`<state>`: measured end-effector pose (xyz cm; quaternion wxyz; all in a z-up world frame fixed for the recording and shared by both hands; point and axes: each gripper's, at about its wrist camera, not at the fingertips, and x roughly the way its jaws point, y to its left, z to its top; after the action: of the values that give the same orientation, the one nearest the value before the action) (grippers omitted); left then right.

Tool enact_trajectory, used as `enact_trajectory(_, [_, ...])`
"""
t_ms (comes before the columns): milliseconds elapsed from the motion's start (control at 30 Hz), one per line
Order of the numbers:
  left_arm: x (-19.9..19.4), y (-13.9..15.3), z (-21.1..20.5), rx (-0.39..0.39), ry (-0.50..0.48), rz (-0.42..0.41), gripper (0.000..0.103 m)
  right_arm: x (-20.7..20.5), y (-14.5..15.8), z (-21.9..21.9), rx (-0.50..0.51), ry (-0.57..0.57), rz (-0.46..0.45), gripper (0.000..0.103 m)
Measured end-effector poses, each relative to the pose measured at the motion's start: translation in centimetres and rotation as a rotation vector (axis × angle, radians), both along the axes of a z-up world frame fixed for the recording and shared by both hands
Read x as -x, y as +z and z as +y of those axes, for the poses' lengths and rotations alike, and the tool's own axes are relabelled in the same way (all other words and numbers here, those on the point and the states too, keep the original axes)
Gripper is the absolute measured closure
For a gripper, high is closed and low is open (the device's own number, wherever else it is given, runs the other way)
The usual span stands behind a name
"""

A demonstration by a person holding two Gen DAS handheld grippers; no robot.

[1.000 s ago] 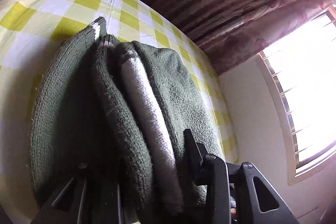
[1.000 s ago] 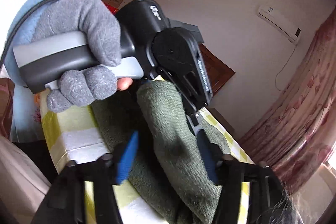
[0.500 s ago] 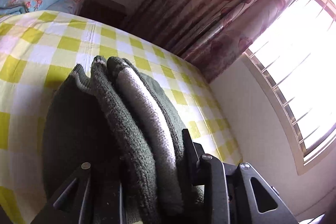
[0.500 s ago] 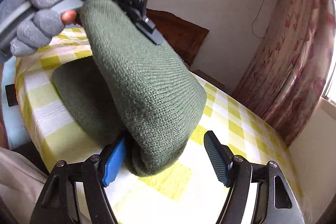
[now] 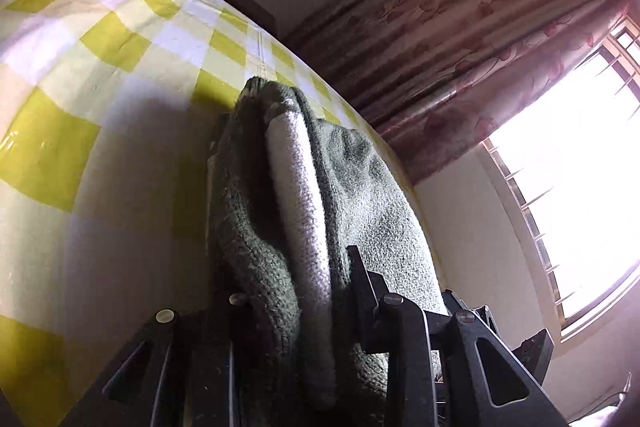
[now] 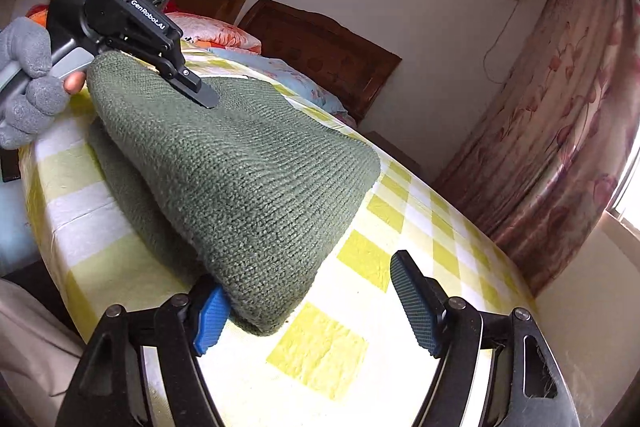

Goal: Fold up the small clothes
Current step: 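Lower the folded edge onto the sweater and open both grippers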

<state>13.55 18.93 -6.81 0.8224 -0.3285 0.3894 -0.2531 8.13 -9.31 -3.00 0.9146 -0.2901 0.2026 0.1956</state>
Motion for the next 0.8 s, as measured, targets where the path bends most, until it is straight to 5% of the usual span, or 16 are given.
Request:
enact_trajectory(167, [0.3,1.0,-0.1,-0.087,0.015,-0.027,0.073,0.9,0.1,0.4,-0.01,-0.004,0.005,0.0])
enact_trajectory(333, [0.6,-1.4,2.2,0.062,0.036,-0.003,0.068,1.0,0.6,-0.4,-0.061,0.059,0.061,0.0])
enact_trajectory(567, [5.5,4.6,4.7,-0.159,0.33,-0.132,0.07,2.3,3.2,-4.6,-0.336,0.274,0.201,0.0])
enact_trajectory(767, [8.0,9.8,-2.7,-0.292,0.111,-0.296,0.07,1.5,6.1,-4.4,-0.471,0.291,0.177,0.0])
enact_trajectory(800, [7.8,9.6,-4.1,-0.322,0.073,-0.297,0.07,1.3,6.3,-4.1,-0.465,0.281,0.17,0.089])
